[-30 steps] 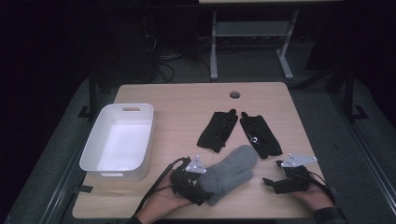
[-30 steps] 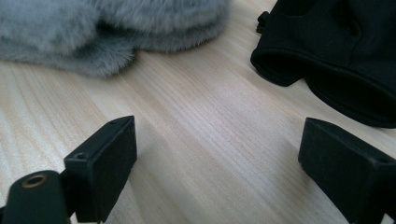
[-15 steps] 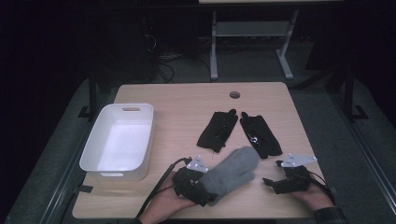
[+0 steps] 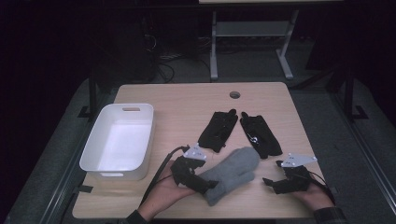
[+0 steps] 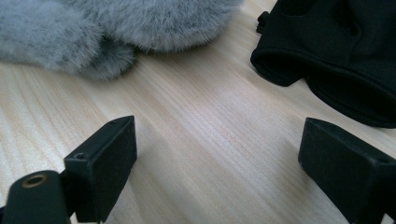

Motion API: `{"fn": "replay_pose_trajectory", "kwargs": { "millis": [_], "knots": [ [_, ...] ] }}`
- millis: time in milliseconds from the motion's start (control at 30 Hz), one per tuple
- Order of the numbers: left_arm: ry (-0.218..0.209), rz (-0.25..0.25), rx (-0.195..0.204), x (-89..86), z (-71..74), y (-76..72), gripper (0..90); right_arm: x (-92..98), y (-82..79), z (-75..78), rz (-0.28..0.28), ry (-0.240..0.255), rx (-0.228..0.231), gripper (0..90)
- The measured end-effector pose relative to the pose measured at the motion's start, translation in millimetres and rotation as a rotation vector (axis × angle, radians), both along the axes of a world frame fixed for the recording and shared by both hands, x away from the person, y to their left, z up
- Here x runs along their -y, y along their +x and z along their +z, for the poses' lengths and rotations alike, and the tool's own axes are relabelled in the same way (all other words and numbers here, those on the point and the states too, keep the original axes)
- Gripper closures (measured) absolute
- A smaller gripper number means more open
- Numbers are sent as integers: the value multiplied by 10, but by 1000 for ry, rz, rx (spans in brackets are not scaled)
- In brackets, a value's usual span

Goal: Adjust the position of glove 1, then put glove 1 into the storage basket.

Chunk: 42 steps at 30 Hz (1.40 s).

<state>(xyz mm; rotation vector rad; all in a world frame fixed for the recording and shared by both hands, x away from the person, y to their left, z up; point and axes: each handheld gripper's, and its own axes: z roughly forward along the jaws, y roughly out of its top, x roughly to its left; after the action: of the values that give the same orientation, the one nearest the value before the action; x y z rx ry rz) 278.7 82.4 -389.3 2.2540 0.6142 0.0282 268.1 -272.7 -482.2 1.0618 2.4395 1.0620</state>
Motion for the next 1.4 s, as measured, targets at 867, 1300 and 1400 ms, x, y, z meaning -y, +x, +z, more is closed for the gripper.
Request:
{"fn": "replay_pose_trajectory", "kwargs": {
  "millis": [867,1300,1400],
  "knots": [
    [59,-83,-129,600,-540,721,120,0,1,0,0,1,0,113],
    [45,-89,-201,537,-710,810,143,0,1,-1,0,0,0,113],
    [12,-142,-259,521,-720,823,311,0,1,-1,0,0,0,113]
  ]
}}
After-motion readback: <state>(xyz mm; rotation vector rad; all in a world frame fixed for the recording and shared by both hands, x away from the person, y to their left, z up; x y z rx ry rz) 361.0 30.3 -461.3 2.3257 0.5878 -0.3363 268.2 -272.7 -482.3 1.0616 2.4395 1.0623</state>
